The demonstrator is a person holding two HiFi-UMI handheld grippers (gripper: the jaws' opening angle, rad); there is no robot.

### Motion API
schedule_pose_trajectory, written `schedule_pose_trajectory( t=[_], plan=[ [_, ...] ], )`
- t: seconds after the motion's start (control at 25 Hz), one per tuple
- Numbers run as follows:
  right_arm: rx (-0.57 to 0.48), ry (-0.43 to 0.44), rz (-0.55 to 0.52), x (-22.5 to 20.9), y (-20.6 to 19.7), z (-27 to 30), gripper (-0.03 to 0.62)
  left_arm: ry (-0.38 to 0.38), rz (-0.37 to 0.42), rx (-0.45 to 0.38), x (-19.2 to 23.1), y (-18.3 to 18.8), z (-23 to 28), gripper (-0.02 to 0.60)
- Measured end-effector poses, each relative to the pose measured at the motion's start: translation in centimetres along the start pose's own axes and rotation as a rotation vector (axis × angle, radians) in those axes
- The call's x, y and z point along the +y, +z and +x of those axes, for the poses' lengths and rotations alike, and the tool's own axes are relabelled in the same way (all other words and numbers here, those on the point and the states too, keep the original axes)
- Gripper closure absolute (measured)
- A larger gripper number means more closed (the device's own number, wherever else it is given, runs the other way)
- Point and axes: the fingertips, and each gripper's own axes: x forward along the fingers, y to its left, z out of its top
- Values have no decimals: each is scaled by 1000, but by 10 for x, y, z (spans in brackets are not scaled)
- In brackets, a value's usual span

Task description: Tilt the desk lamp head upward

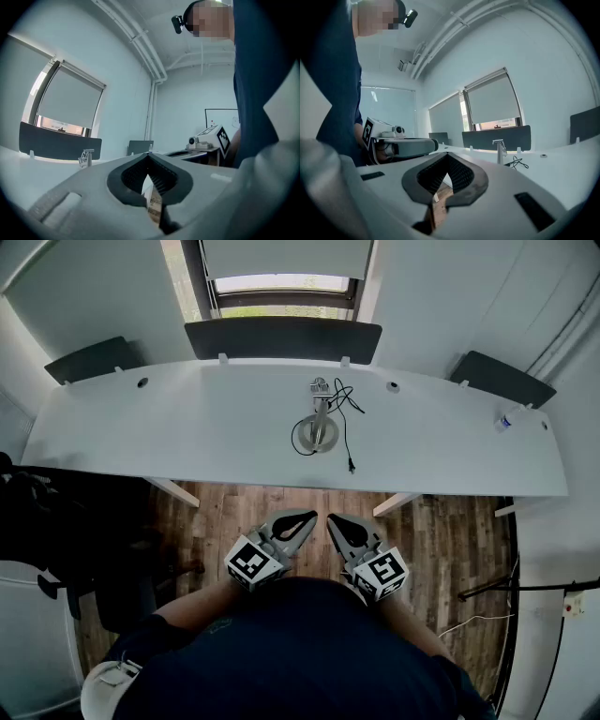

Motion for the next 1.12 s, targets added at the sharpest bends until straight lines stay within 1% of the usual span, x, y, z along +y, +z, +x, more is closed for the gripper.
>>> schedule_pose_trajectory(
  t=[0.4, 0.56, 0.68, 0.84, 1.0, 1.12],
  plan=[
    [16, 22, -8, -7, -4, -4, 585, 19, 29, 13, -1, 2, 8, 575],
    [-8, 52, 9, -7, 0, -5, 583, 45, 27, 29, 0, -2, 11, 575],
    [-34, 83, 21, -10, 4, -7, 582, 73, 17, 37, 1, -4, 15, 575],
    [-50, 111, 5, -19, 2, -13, 582, 123, 42, 54, -2, -6, 22, 575],
    [-36, 106, 4, -41, -11, -16, 582, 189, 43, 49, 0, -12, 27, 575],
    [-24, 102, 24, -51, -17, -12, 582, 220, 64, 62, 14, -15, 27, 575]
  ],
)
